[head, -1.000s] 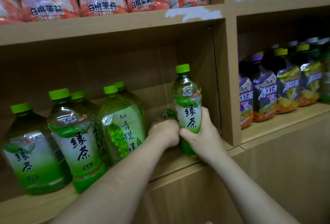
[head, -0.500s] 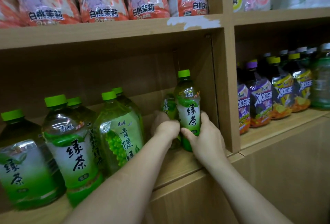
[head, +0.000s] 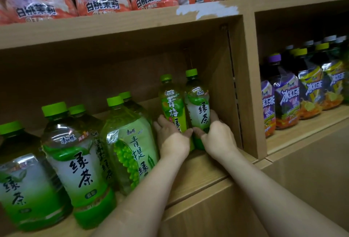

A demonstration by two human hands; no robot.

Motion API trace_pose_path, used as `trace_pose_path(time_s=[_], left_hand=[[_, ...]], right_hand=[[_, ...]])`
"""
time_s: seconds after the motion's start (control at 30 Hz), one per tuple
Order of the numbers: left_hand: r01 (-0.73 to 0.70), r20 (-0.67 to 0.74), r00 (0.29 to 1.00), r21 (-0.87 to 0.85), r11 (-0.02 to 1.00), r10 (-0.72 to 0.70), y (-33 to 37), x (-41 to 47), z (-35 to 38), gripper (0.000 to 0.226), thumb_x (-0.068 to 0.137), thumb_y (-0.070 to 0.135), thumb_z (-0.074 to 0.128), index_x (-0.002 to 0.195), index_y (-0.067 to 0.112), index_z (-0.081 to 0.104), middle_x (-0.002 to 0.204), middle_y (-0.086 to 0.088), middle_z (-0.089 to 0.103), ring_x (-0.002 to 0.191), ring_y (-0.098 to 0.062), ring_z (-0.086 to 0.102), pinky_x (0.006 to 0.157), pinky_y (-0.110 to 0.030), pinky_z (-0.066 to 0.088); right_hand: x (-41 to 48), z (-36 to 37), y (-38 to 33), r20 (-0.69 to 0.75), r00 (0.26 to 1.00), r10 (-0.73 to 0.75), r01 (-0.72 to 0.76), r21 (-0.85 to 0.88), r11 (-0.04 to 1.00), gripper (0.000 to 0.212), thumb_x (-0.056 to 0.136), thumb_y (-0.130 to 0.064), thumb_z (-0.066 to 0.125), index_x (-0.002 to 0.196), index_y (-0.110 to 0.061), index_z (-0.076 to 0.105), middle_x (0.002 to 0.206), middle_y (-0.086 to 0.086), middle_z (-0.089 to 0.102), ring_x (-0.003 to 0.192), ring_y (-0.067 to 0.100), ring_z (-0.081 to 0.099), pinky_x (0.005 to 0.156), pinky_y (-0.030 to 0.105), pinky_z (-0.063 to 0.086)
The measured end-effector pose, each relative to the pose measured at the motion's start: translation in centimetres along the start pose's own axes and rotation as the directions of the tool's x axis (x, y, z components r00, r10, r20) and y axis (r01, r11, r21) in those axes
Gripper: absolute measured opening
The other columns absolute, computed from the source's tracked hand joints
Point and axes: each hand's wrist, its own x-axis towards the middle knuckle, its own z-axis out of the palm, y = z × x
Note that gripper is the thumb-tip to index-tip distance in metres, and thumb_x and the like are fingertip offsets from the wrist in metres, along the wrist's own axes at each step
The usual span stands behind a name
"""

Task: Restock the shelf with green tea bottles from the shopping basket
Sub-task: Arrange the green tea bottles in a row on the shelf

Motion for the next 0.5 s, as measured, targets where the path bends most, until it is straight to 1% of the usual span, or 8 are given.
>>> trace_pose_path(time_s=[0.1, 0.2, 0.3, 0.37, 0.43, 0.5], left_hand=[[-0.057, -0.008, 0.998, 0.076, 0.995, 0.058, -0.4, -1.2, 0.2, 0.091, 0.077, 0.033, 0.075, 0.142, 0.003, 0.018, 0.138, -0.015, 0.028, 0.123, -0.033, 0.044, 0.101, -0.034, 0.037], [-0.052, 0.013, 0.999, 0.087, 0.995, 0.051, -0.4, -1.5, 0.1, 0.093, 0.077, 0.034, 0.076, 0.142, 0.004, 0.017, 0.138, -0.015, 0.029, 0.123, -0.034, 0.044, 0.1, -0.036, 0.038], [-0.049, 0.045, 0.998, 0.121, 0.991, 0.044, -0.1, -1.7, -0.6, 0.095, 0.076, 0.033, 0.076, 0.143, 0.004, 0.015, 0.139, -0.015, 0.029, 0.122, -0.034, 0.046, 0.098, -0.036, 0.04], [-0.081, 0.087, 0.994, 0.2, 0.977, 0.065, 0.0, -2.5, -1.3, 0.098, 0.08, 0.027, 0.073, 0.147, 0.003, 0.006, 0.143, -0.016, 0.026, 0.123, -0.034, 0.048, 0.099, -0.036, 0.04], [-0.145, 0.099, 0.988, 0.293, 0.945, 0.121, 0.0, -3.7, -1.9, 0.098, 0.085, 0.022, 0.067, 0.148, 0.004, -0.006, 0.15, -0.018, 0.019, 0.123, -0.033, 0.05, 0.099, -0.034, 0.04], [-0.228, 0.065, 0.974, 0.301, 0.926, 0.219, 0.2, -4.9, -2.6, 0.096, 0.087, 0.023, 0.063, 0.149, 0.01, -0.009, 0.153, -0.015, 0.017, 0.122, -0.032, 0.051, 0.097, -0.035, 0.042]], right_hand=[[-0.2, -0.1, 0.2, 0.012, 1.0, -0.011, 0.01, 0.049, 0.999, 0.061, 0.088, -0.035, 0.061, 0.14, -0.016, 0.035, 0.113, 0.016, 0.065, 0.106, 0.04, 0.06, 0.086, 0.043, 0.05], [-0.8, -0.4, 0.0, -0.072, 0.996, -0.048, 0.051, 0.045, 0.998, 0.061, 0.09, -0.031, 0.061, 0.141, -0.018, 0.032, 0.117, 0.013, 0.064, 0.108, 0.037, 0.06, 0.086, 0.042, 0.051], [-1.1, -0.7, -0.3, -0.145, 0.985, -0.091, 0.098, 0.037, 0.995, 0.053, 0.089, -0.027, 0.064, 0.131, -0.019, 0.033, 0.115, 0.012, 0.064, 0.103, 0.035, 0.062, 0.078, 0.039, 0.051], [-1.1, -0.7, -0.5, -0.148, 0.984, -0.096, 0.101, 0.027, 0.995, 0.048, 0.089, -0.027, 0.064, 0.124, -0.02, 0.033, 0.112, 0.012, 0.064, 0.099, 0.036, 0.063, 0.073, 0.038, 0.049], [-0.9, -0.7, -0.6, -0.146, 0.986, -0.083, 0.087, 0.019, 0.996, 0.046, 0.088, -0.027, 0.066, 0.12, -0.02, 0.033, 0.11, 0.012, 0.064, 0.098, 0.037, 0.064, 0.074, 0.042, 0.052], [-0.4, -0.8, -0.9, -0.137, 0.988, -0.068, 0.07, 0.014, 0.997, 0.047, 0.085, -0.028, 0.069, 0.116, -0.021, 0.033, 0.109, 0.011, 0.065, 0.097, 0.038, 0.064, 0.076, 0.044, 0.053]])
